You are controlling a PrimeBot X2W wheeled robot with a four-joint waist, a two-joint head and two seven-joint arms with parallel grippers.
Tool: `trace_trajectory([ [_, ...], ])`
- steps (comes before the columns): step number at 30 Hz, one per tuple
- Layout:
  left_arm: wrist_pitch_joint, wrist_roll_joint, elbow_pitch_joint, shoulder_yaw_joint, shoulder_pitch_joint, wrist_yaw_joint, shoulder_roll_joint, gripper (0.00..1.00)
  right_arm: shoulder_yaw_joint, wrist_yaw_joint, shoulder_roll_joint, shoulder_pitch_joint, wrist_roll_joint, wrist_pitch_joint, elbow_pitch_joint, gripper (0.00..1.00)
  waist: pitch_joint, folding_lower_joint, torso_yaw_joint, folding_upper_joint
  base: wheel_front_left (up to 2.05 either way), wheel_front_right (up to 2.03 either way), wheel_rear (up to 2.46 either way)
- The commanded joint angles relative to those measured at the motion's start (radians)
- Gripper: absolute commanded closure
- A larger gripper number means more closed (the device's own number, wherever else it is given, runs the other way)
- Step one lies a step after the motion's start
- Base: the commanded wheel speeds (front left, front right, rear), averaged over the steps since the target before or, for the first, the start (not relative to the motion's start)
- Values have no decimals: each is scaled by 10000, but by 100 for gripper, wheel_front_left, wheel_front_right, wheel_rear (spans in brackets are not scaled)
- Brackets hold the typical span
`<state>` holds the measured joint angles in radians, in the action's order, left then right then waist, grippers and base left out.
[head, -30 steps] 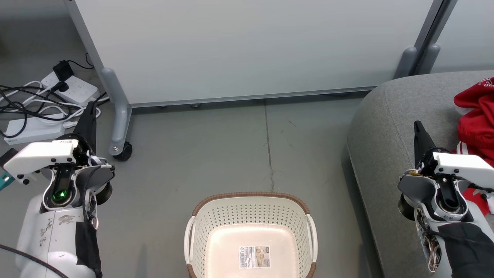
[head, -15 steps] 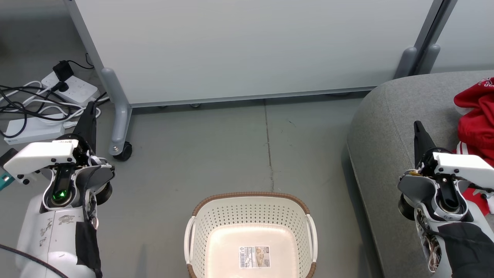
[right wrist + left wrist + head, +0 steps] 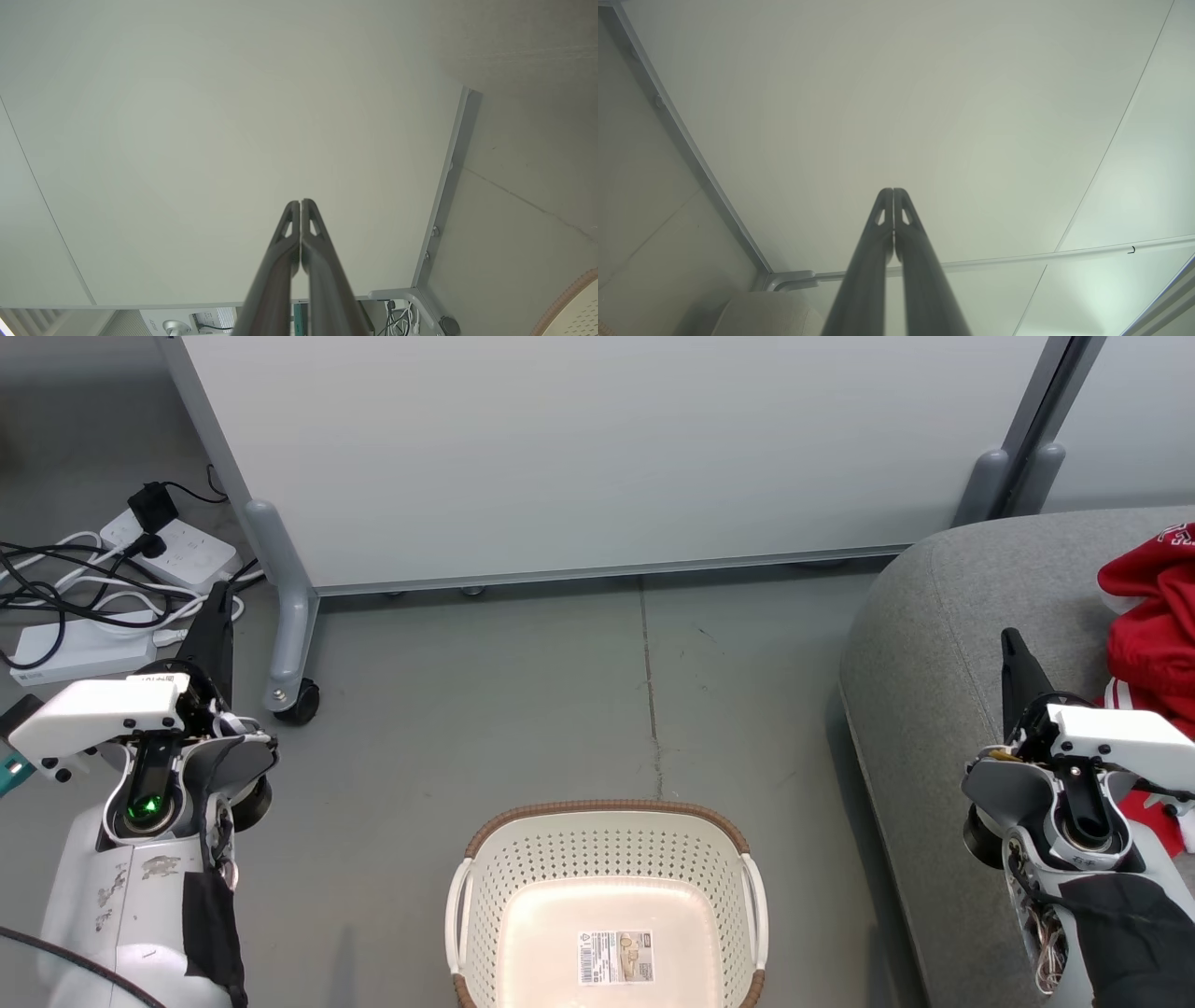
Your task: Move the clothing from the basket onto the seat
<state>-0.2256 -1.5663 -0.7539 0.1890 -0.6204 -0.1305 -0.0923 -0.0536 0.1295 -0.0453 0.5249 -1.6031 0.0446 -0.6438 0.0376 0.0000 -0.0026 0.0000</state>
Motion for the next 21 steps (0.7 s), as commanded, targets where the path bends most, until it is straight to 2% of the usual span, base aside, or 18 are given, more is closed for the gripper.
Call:
trace_trajectory([
  [1, -21, -31, 2, 24, -74, -49, -57, 100, 0, 22, -91, 38, -45, 26, -12, 100, 0, 0, 0, 0, 0, 0, 0],
  [21, -21, -33, 3, 22, -74, -49, -58, 100, 3, 23, -92, 38, -46, 27, -12, 100, 0, 0, 0, 0, 0, 0, 0],
])
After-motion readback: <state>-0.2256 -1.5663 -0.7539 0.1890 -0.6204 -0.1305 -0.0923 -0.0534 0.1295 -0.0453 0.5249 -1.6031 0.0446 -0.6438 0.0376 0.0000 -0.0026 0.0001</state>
